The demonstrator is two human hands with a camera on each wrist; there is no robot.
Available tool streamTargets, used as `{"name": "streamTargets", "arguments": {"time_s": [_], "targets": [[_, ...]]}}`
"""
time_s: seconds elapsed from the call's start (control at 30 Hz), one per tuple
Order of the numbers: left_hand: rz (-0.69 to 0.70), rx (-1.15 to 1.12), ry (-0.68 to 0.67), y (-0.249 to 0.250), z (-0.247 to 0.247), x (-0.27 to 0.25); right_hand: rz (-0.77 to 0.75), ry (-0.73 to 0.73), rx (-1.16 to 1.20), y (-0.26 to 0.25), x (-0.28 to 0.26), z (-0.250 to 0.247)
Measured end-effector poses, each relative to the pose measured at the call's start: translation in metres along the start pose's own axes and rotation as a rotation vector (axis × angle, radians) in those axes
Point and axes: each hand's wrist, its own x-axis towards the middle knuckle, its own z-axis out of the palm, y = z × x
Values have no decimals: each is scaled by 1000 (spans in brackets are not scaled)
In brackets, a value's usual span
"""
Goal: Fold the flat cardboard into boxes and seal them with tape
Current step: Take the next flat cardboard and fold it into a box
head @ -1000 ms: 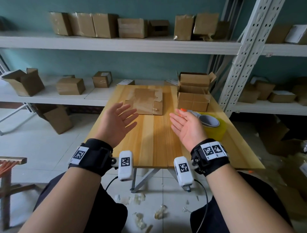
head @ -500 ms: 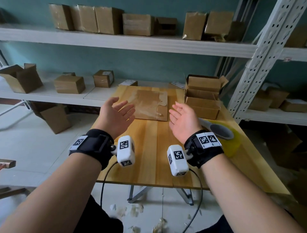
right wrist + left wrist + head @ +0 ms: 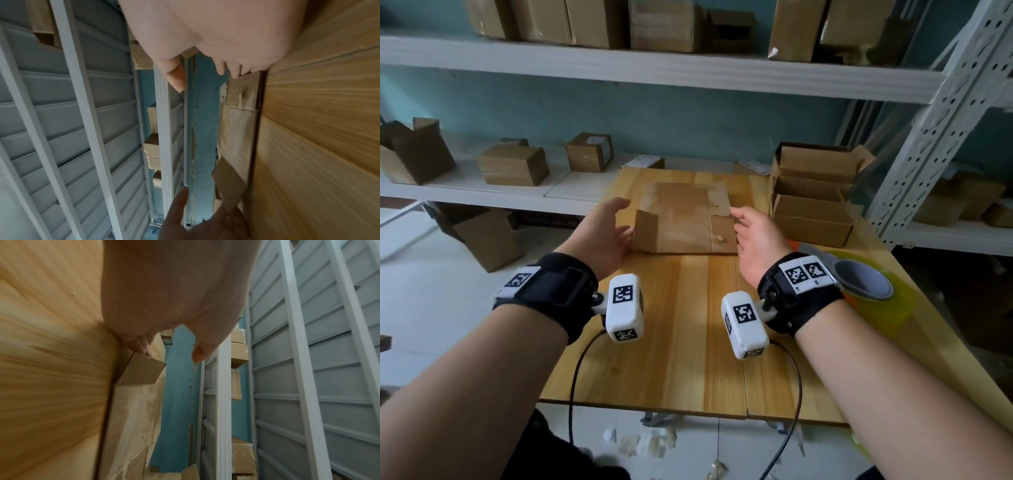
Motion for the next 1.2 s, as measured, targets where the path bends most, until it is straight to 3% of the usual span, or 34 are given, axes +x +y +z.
{"name": "streamTargets", "arguments": {"time_s": [0.13, 0.27, 0.33, 0.4, 0.47, 0.5, 0.67, 0.77, 0.87, 0.97, 1.07, 1.2], "targets": [[-50, 217, -83, -2, -8, -14, -15, -73, -33, 2, -10, -8], [-67, 214, -100, -5, -18, -26, -68, -162, -173, 6, -34, -21], [6, 131, -88, -5, -15, -34, -186, -136, -360, 8, -48, -29], [91, 47, -81, -8, -10, -47, -333, -130, -707, 7, -65, -34], [141, -5, -83, -13, -1, -68, -488, -173, -1034, 4, -80, -34], [150, -18, -107, -17, 3, -79, -520, -206, -1080, 2, -87, -32], [161, -34, -255, -33, 20, -118, -644, -215, -1033, 2, -100, -29], [145, 15, -384, -41, 20, -131, -785, -135, -909, 6, -94, -36], [207, 146, -475, -43, 16, -137, -781, -5, -841, 0, -89, -41], [320, 225, -343, -41, 10, -125, -760, 82, -752, -9, -85, -50], [509, 371, -179, -37, 1, -113, -743, 76, -711, -15, -80, -65], [716, 611, -159, -27, -5, -100, -731, 9, -681, -18, -79, -78]]}}
